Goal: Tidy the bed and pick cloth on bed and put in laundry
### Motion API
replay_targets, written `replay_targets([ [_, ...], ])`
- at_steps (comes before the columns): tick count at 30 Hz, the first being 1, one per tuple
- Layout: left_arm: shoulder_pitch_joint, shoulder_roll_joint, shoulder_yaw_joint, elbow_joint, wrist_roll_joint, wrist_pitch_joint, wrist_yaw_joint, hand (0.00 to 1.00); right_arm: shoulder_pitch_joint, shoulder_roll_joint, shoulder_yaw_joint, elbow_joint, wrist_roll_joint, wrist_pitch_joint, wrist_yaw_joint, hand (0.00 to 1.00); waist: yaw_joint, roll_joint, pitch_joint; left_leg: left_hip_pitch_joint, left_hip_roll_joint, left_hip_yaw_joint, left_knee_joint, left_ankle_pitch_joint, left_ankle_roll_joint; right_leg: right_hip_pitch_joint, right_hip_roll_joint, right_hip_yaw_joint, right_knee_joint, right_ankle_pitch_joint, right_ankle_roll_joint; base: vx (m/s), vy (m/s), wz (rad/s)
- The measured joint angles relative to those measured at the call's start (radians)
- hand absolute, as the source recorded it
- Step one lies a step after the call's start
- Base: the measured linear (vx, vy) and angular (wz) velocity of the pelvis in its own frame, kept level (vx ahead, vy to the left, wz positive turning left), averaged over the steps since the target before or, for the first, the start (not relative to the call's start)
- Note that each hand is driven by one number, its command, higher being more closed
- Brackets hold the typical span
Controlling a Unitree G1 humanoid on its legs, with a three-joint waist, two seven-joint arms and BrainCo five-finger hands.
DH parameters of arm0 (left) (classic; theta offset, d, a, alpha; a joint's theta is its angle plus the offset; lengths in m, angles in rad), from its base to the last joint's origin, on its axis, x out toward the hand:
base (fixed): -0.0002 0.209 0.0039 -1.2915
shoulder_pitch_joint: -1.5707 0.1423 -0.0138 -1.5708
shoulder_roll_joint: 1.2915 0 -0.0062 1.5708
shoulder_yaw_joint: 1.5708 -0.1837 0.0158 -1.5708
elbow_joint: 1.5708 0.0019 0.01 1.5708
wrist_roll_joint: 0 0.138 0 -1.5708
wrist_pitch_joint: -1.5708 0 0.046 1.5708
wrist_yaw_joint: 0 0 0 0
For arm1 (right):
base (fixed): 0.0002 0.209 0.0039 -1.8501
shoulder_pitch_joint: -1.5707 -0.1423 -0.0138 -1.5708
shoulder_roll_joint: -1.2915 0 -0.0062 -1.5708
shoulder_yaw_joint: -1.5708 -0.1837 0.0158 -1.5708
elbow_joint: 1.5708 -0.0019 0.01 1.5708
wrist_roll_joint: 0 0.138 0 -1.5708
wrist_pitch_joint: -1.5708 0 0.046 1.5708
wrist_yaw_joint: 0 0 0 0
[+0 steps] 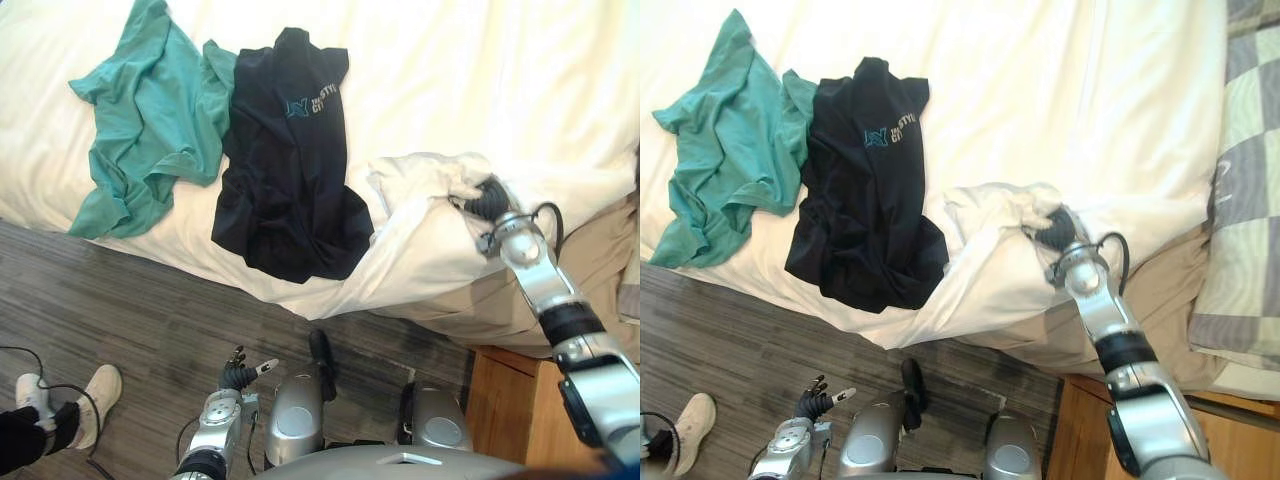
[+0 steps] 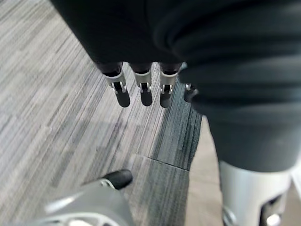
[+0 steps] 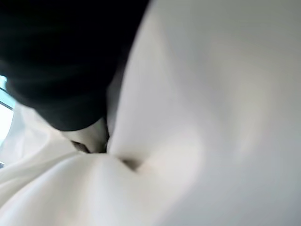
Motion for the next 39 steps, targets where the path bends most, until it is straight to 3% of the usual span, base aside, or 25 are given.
replay_targets([
  [3, 0.037, -0.032, 0.005, 0.030, 0.020, 0.005, -0.020, 0.00, 0.166, 0.041, -0.054, -0.070, 0.000, -0.009, 0.010, 1.00, -0.046, 0.010, -0.053, 0.065, 0.003, 0.001, -0.079, 0.012, -0.049, 0.033, 0.026, 0.008, -0.016, 0.003, 0.013, 0.07, -0.091, -0.09],
  [7, 0.061, -0.031, 0.021, 0.035, 0.053, 0.025, -0.026, 0.00, 0.326, 0.123, -0.133, -0.108, -0.002, -0.009, 0.010, 1.00, -0.053, -0.005, -0.106, 0.134, -0.002, 0.055, -0.146, 0.020, -0.064, 0.038, 0.037, 0.061, -0.024, 0.012, 0.016, 0.04, 0.007, -0.46],
  [8, 0.065, -0.031, 0.035, 0.035, 0.058, 0.026, -0.031, 0.00, 0.369, 0.156, -0.153, -0.109, -0.002, -0.008, 0.010, 0.00, -0.061, -0.015, -0.124, 0.141, -0.004, 0.070, -0.146, 0.020, -0.064, 0.044, 0.037, 0.075, -0.042, 0.025, 0.019, 0.01, 0.064, -0.39],
  [13, 0.075, -0.025, 0.099, 0.037, 0.061, 0.041, -0.031, 0.00, 0.477, 0.297, -0.253, -0.094, 0.010, -0.005, 0.000, 0.00, -0.086, -0.041, -0.181, 0.165, -0.015, 0.106, -0.176, 0.020, -0.064, 0.065, 0.038, 0.111, -0.137, 0.076, 0.018, -0.05, 0.061, -0.25],
  [22, 0.114, -0.127, 0.253, 0.040, 0.057, 0.053, -0.021, 0.00, 0.558, 0.500, -0.412, 0.019, 0.220, -0.010, -0.073, 0.00, -0.095, -0.002, -0.239, 0.271, -0.018, 0.201, -0.272, 0.041, -0.077, 0.099, 0.055, 0.166, -0.173, 0.100, 0.013, -0.05, 0.008, -0.25],
  [29, 0.124, -0.182, 0.362, 0.038, 0.039, 0.068, -0.008, 0.00, 0.557, 0.565, -0.598, 0.162, 0.407, 0.001, -0.090, 0.00, -0.072, -0.007, -0.278, 0.315, 0.011, 0.236, -0.274, 0.029, -0.099, 0.141, 0.078, 0.169, -0.195, 0.099, 0.005, 0.07, -0.046, -0.11],
  [33, 0.118, -0.219, 0.409, 0.036, 0.036, 0.069, -0.007, 0.00, 0.567, 0.586, -0.761, 0.247, 0.523, 0.079, -0.183, 0.00, -0.072, 0.006, -0.272, 0.324, 0.014, 0.250, -0.274, 0.022, -0.109, 0.151, 0.082, 0.160, -0.195, 0.098, 0.005, 0.08, -0.038, -0.09],
  [36, 0.113, -0.239, 0.441, 0.029, 0.036, 0.069, 0.004, 0.00, 0.590, 0.581, -0.844, 0.222, 0.553, 0.089, -0.243, 0.00, -0.079, 0.019, -0.265, 0.323, 0.015, 0.263, -0.275, 0.015, -0.111, 0.149, 0.082, 0.160, -0.194, 0.097, 0.005, 0.01, -0.019, -0.07],
  [39, 0.110, -0.242, 0.440, 0.026, 0.036, 0.069, 0.022, 0.00, 0.633, 0.582, -0.873, 0.046, 0.551, 0.092, -0.315, 0.00, -0.086, 0.023, -0.268, 0.325, 0.017, 0.265, -0.278, 0.008, -0.114, 0.149, 0.083, 0.156, -0.186, 0.083, 0.003, -0.01, -0.051, 0.00],
])
